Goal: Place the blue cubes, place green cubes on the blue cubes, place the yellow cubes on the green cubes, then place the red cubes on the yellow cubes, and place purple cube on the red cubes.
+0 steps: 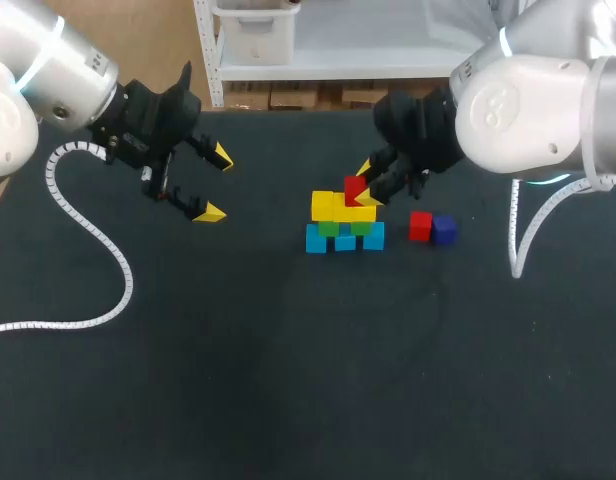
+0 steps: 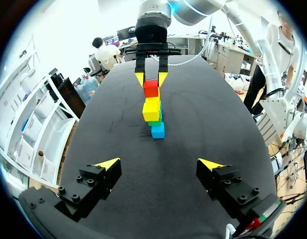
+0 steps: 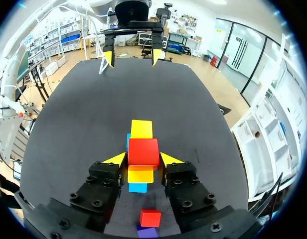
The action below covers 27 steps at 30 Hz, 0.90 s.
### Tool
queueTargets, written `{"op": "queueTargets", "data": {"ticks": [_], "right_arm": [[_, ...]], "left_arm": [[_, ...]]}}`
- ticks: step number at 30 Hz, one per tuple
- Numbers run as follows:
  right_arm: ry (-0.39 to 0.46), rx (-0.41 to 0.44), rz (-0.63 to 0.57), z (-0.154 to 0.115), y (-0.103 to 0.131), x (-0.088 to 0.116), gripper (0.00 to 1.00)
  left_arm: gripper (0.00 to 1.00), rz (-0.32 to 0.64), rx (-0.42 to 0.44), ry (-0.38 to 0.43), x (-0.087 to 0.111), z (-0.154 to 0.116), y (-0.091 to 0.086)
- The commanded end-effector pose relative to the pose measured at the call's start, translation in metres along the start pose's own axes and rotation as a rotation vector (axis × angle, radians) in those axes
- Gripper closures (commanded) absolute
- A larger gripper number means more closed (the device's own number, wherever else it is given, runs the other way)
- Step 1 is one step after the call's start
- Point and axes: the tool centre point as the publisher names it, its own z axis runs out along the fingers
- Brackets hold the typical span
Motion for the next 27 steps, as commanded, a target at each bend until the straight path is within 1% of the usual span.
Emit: {"op": "queueTargets", "data": {"ticks": [1, 2, 3, 5, 6, 11, 16, 21, 24, 27], "right_arm": [[0.0, -0.001, 0.0, 0.001, -0.001, 0.0, 0.55], [0.001, -0.001, 0.0, 0.001, -0.002, 0.0, 0.52], [0.002, -0.001, 0.0, 0.001, -0.002, 0.0, 0.47], [0.003, -0.002, 0.001, 0.001, -0.002, 0.0, 0.04], [0.003, -0.002, 0.001, 0.001, -0.002, 0.0, 0.0], [-0.002, 0.002, 0.001, -0.004, -0.003, -0.001, 0.0], [-0.001, 0.005, -0.006, -0.025, -0.008, 0.007, 0.0], [0.041, 0.045, -0.009, -0.052, -0.012, 0.026, 0.0], [0.068, 0.05, 0.007, -0.058, -0.011, 0.042, 0.0], [0.08, 0.046, 0.022, -0.058, -0.008, 0.053, 0.0]], "left_arm": [[0.0, 0.001, 0.002, -0.001, 0.001, 0.001, 0.001], [0.0, 0.001, 0.002, -0.001, 0.001, 0.001, 0.001], [0.0, 0.001, 0.002, -0.001, 0.001, 0.001, 0.001], [0.0, 0.001, 0.002, -0.001, 0.001, 0.001, 0.001], [0.0, 0.001, 0.002, -0.001, 0.001, 0.001, 0.001], [0.0, 0.001, 0.002, -0.001, 0.001, 0.001, 0.001], [0.0, 0.001, 0.002, -0.001, 0.001, 0.001, 0.001], [0.0, 0.001, 0.002, -0.001, 0.001, 0.001, 0.001], [0.0, 0.001, 0.002, -0.001, 0.001, 0.001, 0.001], [0.0, 0.001, 0.002, -0.001, 0.001, 0.001, 0.001]]}}
